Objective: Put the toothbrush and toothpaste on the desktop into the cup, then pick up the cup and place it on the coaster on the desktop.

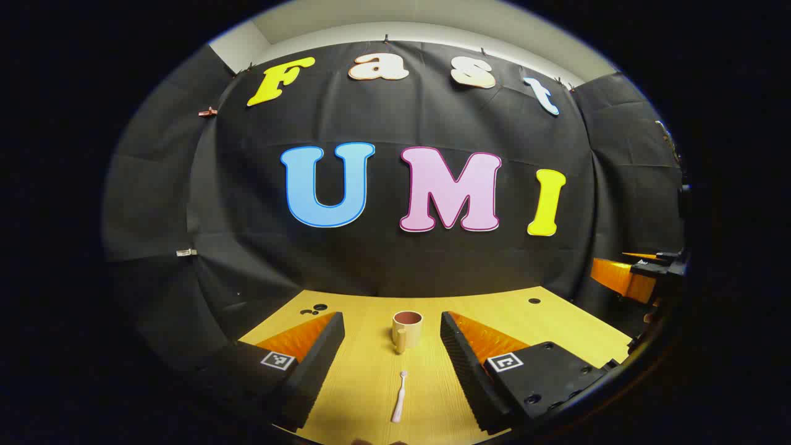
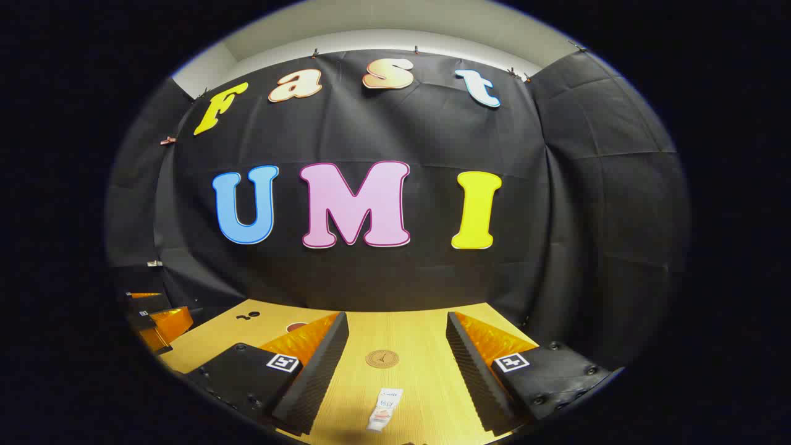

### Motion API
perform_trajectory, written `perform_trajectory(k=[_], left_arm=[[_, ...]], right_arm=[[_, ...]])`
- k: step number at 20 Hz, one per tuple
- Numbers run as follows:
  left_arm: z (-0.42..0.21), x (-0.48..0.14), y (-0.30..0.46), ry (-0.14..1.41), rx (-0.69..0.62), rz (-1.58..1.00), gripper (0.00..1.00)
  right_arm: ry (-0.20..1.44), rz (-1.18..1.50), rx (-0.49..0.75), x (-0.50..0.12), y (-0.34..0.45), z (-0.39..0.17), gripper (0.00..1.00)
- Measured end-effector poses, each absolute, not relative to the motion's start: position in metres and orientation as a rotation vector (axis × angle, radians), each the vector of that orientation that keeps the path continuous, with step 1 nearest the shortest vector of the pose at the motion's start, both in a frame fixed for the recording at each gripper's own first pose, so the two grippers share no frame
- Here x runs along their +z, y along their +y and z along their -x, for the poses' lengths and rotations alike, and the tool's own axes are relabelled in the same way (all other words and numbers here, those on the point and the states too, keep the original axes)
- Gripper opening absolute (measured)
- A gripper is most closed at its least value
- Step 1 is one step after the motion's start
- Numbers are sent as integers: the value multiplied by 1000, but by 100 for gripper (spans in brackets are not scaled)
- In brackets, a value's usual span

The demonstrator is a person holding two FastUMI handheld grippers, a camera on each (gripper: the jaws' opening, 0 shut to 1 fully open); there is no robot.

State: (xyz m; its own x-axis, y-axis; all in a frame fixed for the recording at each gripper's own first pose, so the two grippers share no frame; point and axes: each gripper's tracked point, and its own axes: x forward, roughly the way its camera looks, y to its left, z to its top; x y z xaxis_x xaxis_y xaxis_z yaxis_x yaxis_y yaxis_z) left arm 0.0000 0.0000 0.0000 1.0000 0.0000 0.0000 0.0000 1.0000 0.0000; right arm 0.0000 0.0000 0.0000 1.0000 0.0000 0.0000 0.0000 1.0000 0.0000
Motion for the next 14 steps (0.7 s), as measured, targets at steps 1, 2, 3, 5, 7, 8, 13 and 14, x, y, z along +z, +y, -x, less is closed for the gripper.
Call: perform_trajectory(k=[1,2,3,5,7,8,13,14], left_arm=[[-1,0,-1,0,0,-3,97],[-2,-1,-2,0,-2,-6,97],[-4,0,-3,1,-4,-9,97],[-6,-2,-5,5,-7,-16,97],[-8,-4,-6,10,-13,-20,97],[-9,-6,-7,13,-15,-20,97],[-16,-7,-8,22,-18,-23,97],[-17,-9,-7,23,-18,-26,97]], right_arm=[[4,0,3,-1,1,-2,98],[10,1,6,-4,1,-3,98],[15,1,8,-5,1,-5,97],[24,-2,12,-8,2,-8,97],[32,-3,13,-10,2,-11,98],[37,-5,14,-12,2,-12,97],[62,-9,17,-20,3,-17,98],[68,-10,19,-22,4,-18,98]])
